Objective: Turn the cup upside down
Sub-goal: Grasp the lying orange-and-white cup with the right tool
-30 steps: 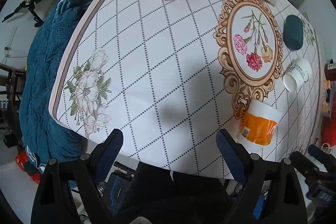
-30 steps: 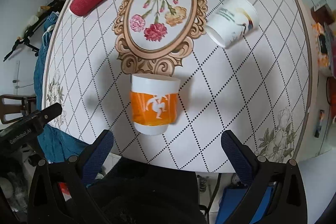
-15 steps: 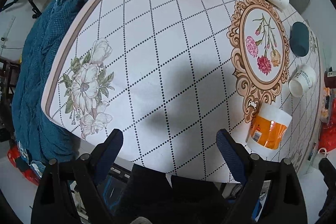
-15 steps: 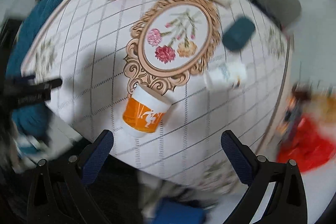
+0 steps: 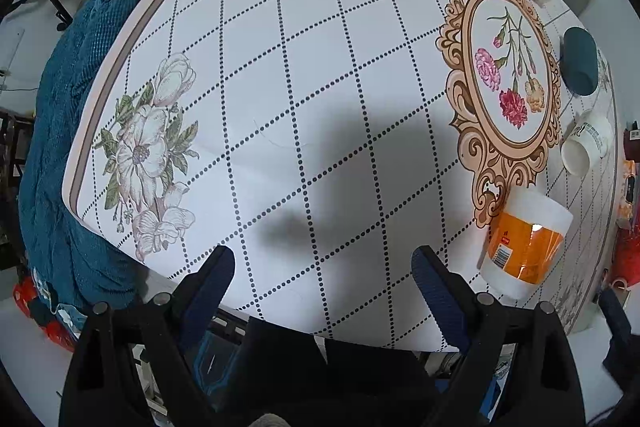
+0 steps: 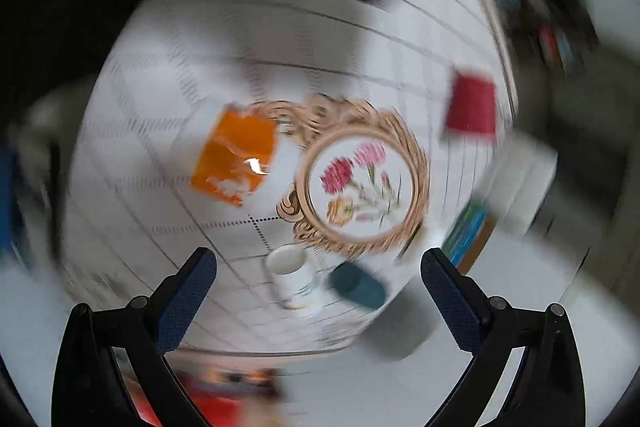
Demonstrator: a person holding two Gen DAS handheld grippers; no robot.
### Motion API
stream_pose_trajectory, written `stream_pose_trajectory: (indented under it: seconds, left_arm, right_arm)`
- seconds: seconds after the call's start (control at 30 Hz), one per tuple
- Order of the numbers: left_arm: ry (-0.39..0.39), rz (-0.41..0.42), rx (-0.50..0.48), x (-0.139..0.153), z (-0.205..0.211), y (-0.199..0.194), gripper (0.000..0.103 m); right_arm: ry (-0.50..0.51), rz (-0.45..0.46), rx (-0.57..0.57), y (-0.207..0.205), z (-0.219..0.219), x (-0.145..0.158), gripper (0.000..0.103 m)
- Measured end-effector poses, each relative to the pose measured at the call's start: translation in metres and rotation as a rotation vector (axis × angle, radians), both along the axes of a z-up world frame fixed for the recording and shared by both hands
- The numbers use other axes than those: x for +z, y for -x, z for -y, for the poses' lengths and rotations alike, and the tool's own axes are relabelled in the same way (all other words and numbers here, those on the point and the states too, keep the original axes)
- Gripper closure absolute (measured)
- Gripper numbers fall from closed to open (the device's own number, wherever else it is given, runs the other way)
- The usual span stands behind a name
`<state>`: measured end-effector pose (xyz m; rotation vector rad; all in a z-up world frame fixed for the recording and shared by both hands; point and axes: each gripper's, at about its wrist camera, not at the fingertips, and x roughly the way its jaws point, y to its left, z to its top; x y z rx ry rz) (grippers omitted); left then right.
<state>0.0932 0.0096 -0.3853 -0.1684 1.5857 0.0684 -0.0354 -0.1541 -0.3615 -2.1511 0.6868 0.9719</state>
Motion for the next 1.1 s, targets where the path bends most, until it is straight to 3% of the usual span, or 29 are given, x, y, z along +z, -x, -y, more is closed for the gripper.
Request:
stream_pose_trajectory:
  seconds: [0.23,0.4,0.67,1.1]
  left_arm:
    - [0.016,-0.035,0.015,-0.017,0.003,0.007,0.012]
    - [0.023,-0.05,0.022,-0.027,0.005,0.008,0.012]
    - [0.026,-0.072,0.042,-0.045,0.013,0.004,0.012]
    - [0.018,-0.098,-0.013,-0.071,0.028,0.008,0.012]
  right_arm:
    - [0.185,-0.019,0.574,0.022,0.041,-0.041,0.0]
    - [0.254,-0.035,0.816,0.019,0.055,-0.063,0.0]
    - [0.291,-0.072,0.911,0.016,0.053,-0.087,0.0]
    - [0.307,-0.116,0.919,0.013,0.054,-0.107,0.005]
